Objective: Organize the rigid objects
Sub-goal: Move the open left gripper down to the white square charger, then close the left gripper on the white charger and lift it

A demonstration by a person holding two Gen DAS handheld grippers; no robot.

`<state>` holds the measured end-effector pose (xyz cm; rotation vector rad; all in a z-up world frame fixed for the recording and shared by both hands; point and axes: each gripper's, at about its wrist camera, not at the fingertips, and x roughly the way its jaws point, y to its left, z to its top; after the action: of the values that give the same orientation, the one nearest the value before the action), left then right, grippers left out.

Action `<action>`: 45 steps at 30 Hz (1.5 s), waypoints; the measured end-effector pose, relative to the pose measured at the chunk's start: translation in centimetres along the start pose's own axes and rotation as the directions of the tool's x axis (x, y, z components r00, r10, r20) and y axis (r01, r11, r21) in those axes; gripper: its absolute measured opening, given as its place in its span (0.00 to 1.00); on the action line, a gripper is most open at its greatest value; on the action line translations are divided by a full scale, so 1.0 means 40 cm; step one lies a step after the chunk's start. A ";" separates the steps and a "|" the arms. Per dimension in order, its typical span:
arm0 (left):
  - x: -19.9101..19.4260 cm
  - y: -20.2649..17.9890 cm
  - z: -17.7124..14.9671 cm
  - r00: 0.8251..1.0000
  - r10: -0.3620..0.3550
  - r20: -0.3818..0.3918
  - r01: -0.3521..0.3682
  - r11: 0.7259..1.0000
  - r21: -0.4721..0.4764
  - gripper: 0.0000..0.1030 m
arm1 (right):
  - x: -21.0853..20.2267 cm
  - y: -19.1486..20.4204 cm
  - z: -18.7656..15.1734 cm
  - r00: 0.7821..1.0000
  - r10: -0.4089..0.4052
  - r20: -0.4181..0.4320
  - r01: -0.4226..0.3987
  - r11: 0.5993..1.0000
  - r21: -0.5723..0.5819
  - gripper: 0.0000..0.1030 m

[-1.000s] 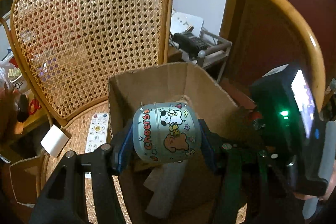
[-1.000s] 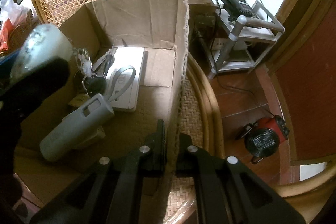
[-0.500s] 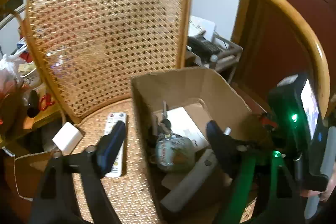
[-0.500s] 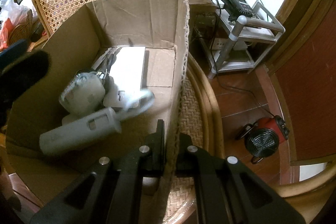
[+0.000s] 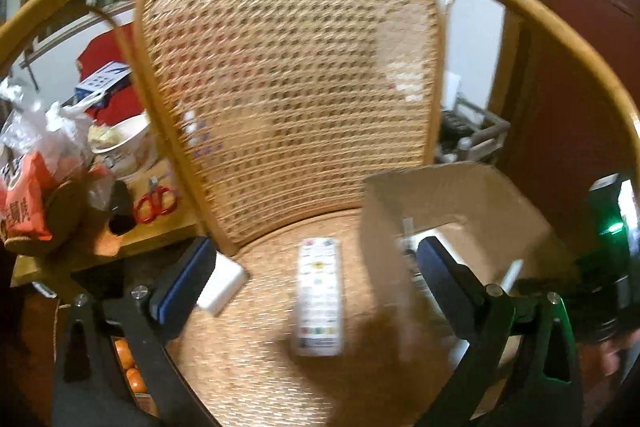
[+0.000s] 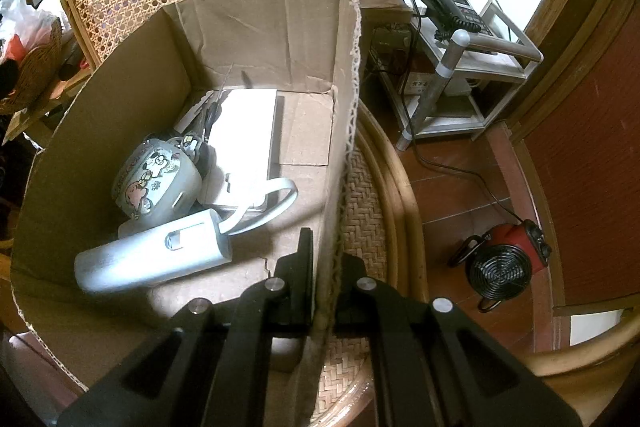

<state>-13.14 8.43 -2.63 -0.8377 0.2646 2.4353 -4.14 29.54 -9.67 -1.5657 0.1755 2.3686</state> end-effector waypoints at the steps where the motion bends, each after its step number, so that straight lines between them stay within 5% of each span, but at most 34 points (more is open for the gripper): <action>1: 0.018 0.021 -0.006 1.000 0.011 -0.007 -0.011 1.000 -0.010 0.97 | 0.000 0.000 -0.002 1.000 0.000 0.000 0.000 1.000 -0.001 0.07; 16: 0.234 0.214 -0.033 0.982 0.074 -0.174 -0.105 0.978 -0.178 0.97 | 0.002 0.008 -0.007 1.000 -0.008 0.000 0.008 1.000 -0.020 0.07; 27: 0.329 0.278 -0.086 0.962 0.090 -0.259 -0.148 0.966 -0.213 0.97 | 0.002 0.006 -0.006 1.000 0.001 -0.007 -0.001 1.000 -0.012 0.07; 33: 0.345 0.281 -0.104 0.966 0.082 -0.247 -0.133 0.971 -0.198 0.81 | 0.004 0.000 -0.004 1.000 0.003 -0.008 -0.003 1.000 -0.013 0.07; 37: 0.348 0.278 -0.104 0.974 0.054 -0.221 -0.099 0.975 -0.197 0.81 | 0.004 0.000 -0.005 1.000 0.002 -0.008 -0.002 1.000 -0.014 0.07; 45: 0.371 0.246 -0.106 0.954 0.094 -0.286 -0.129 0.986 -0.107 0.81 | 0.005 0.001 -0.004 1.000 0.002 -0.008 -0.003 1.000 -0.013 0.07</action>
<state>-26.21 5.21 -15.05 -1.2584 0.2730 2.4530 -4.07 29.50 -9.90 -1.5820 0.1643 2.3702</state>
